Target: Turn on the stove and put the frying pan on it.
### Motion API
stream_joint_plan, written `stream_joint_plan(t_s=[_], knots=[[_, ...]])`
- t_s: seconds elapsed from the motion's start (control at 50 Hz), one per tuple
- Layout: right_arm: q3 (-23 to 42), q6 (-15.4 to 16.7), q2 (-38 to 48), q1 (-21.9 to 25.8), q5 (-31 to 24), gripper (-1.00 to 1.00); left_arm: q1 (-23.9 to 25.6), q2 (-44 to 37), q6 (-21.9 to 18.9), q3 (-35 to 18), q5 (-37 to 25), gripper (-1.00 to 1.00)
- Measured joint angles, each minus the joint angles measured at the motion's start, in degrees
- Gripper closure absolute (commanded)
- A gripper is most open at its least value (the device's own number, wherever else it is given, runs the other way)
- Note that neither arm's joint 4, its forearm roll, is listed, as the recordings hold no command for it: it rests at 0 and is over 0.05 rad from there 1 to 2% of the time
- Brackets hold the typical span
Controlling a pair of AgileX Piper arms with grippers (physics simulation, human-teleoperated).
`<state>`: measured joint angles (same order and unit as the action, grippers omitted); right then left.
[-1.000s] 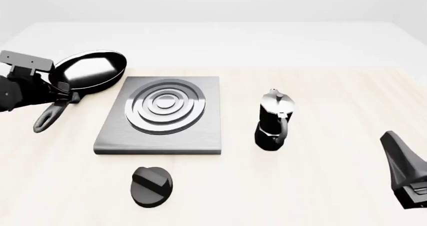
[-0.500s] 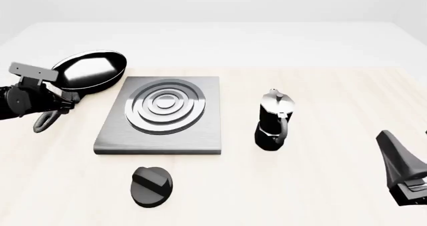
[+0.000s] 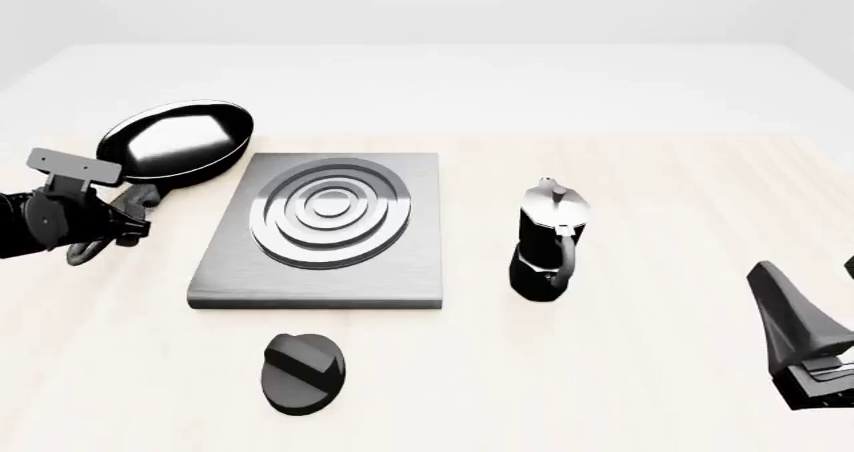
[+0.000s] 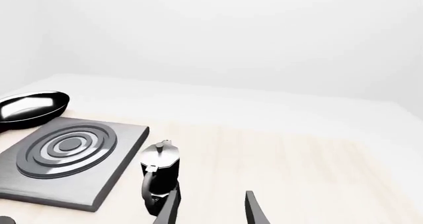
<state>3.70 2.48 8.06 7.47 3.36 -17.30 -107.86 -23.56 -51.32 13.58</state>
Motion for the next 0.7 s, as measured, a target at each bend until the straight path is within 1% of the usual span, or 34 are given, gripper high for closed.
stream_joint_plan(t_s=[0.34, 0.36, 0.7], knots=[[-0.2, 0.0, 0.9, 0.1, 1.0, -1.00, -0.4, -2.2, -0.3, 0.9, 1.8, -1.00], [-0.3, -0.1, 0.9, 0.1, 1.1, -1.00, -0.4, -2.2, -0.3, 1.0, 1.9, 1.00], [-0.1, 0.0, 1.3, 0.4, 1.3, -1.00, 0.3, -0.6, 0.2, 2.6, 1.9, 1.00]])
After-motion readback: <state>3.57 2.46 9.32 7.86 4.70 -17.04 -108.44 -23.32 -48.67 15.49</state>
